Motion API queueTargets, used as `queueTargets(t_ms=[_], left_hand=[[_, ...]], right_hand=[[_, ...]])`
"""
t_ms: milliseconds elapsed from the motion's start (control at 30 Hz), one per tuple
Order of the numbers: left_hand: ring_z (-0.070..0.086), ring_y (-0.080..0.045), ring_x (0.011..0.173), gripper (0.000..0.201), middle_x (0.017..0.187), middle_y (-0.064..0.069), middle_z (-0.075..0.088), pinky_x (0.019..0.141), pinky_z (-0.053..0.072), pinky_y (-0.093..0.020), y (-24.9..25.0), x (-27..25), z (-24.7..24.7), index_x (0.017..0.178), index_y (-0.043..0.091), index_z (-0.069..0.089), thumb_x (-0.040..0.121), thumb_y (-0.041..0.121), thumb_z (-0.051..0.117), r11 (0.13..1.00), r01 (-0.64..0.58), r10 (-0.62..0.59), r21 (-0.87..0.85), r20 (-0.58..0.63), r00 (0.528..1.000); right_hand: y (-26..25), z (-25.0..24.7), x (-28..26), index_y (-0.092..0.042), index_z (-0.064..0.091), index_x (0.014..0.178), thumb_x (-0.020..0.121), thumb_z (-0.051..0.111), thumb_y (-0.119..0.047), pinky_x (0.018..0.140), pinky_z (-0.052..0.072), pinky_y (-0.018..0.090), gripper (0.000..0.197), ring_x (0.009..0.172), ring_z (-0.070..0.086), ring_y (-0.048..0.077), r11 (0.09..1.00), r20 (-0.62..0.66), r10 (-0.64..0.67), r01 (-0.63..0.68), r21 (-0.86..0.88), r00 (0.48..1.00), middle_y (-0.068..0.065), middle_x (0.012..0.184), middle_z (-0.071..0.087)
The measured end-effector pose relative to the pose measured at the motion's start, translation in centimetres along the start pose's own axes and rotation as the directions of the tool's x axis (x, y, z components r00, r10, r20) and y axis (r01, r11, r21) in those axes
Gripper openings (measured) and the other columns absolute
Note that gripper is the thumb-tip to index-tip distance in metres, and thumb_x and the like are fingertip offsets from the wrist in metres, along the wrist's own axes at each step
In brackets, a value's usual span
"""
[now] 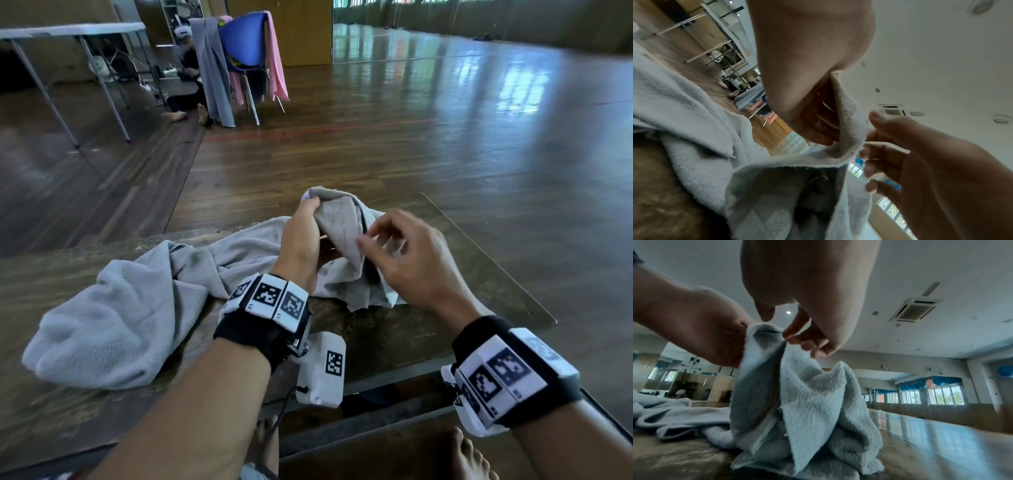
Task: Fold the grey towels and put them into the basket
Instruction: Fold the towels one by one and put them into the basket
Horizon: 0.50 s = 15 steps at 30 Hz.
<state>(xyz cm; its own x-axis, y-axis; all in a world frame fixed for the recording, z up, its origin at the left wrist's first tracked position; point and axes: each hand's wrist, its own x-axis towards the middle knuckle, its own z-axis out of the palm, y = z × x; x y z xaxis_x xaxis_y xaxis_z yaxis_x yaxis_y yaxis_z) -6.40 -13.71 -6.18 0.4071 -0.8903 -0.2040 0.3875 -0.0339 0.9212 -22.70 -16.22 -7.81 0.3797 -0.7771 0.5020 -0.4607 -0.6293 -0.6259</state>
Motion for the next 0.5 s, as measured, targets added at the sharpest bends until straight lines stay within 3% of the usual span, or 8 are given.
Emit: queueTargets(t_ms=[100, 167, 233, 333, 433, 500], left_hand=[[0.069, -0.023, 0.078, 0.042, 0.095, -0.013, 0.07, 0.068, 0.057, -0.036, 0.0, -0.3, 0.2, 0.11, 0.009, 0.068, 0.099, 0.04, 0.042, 0.996, -0.002, 0.008, -0.092, 0.064, 0.998], [0.071, -0.022, 0.077, 0.042, 0.1, -0.015, 0.071, 0.07, 0.058, -0.036, 0.2, -0.6, 0.3, 0.111, 0.009, 0.067, 0.101, 0.038, 0.039, 0.993, -0.013, 0.025, -0.114, 0.104, 0.994], [0.072, -0.025, 0.083, 0.046, 0.108, -0.019, 0.07, 0.073, 0.06, -0.039, 0.3, -0.6, 0.3, 0.12, 0.004, 0.063, 0.103, 0.037, 0.036, 0.991, -0.027, 0.043, -0.129, 0.122, 0.992], [0.068, -0.031, 0.097, 0.047, 0.108, -0.019, 0.069, 0.088, 0.059, -0.046, 0.7, -0.5, 0.1, 0.125, 0.001, 0.06, 0.104, 0.036, 0.036, 0.978, -0.088, 0.101, -0.189, 0.062, 0.993], [0.07, -0.029, 0.099, 0.044, 0.099, -0.011, 0.073, 0.091, 0.058, -0.042, 0.9, -0.4, -0.2, 0.121, 0.005, 0.063, 0.105, 0.036, 0.036, 0.968, -0.145, 0.152, -0.205, 0.02, 0.988], [0.073, -0.022, 0.095, 0.041, 0.097, -0.005, 0.076, 0.084, 0.059, -0.036, 0.8, -0.4, -0.1, 0.115, 0.012, 0.065, 0.105, 0.039, 0.037, 0.976, -0.163, 0.168, -0.142, 0.022, 0.986]], right_hand=[[-0.1, 0.6, -0.5, -0.028, 0.058, 0.1, 0.073, 0.067, -0.069, 0.067, 0.048, 0.025, 0.05, 0.082, 0.06, 0.004, 0.996, 0.204, 0.084, -0.086, 0.001, 0.975, -0.011, 0.09, 0.065], [0.2, 1.1, -0.9, -0.024, 0.056, 0.1, 0.08, 0.071, -0.055, 0.068, 0.05, 0.027, 0.039, 0.083, 0.062, 0.008, 0.993, 0.214, 0.116, -0.114, -0.023, 0.97, -0.009, 0.089, 0.066], [0.5, 1.2, -0.7, -0.021, 0.058, 0.09, 0.091, 0.064, -0.034, 0.059, 0.045, 0.021, 0.015, 0.074, 0.062, 0.012, 0.99, 0.138, 0.141, -0.138, -0.034, 0.98, -0.007, 0.079, 0.065], [1.1, 0.6, 0.2, -0.022, 0.063, 0.088, 0.096, 0.054, -0.02, 0.047, 0.04, 0.012, 0.012, 0.059, 0.06, 0.006, 0.975, -0.054, 0.22, -0.217, 0.051, 0.974, -0.007, 0.071, 0.065], [0.4, -0.6, 0.9, -0.026, 0.065, 0.094, 0.101, 0.054, -0.023, 0.05, 0.05, 0.026, 0.013, 0.064, 0.068, 0.015, 0.924, -0.153, 0.295, -0.241, 0.295, 0.943, -0.002, 0.075, 0.073], [0.1, -1.0, 1.0, -0.03, 0.063, 0.094, 0.102, 0.053, -0.028, 0.049, 0.052, 0.035, 0.013, 0.066, 0.069, 0.025, 0.918, -0.174, 0.288, -0.22, 0.331, 0.942, 0.0, 0.077, 0.074]])
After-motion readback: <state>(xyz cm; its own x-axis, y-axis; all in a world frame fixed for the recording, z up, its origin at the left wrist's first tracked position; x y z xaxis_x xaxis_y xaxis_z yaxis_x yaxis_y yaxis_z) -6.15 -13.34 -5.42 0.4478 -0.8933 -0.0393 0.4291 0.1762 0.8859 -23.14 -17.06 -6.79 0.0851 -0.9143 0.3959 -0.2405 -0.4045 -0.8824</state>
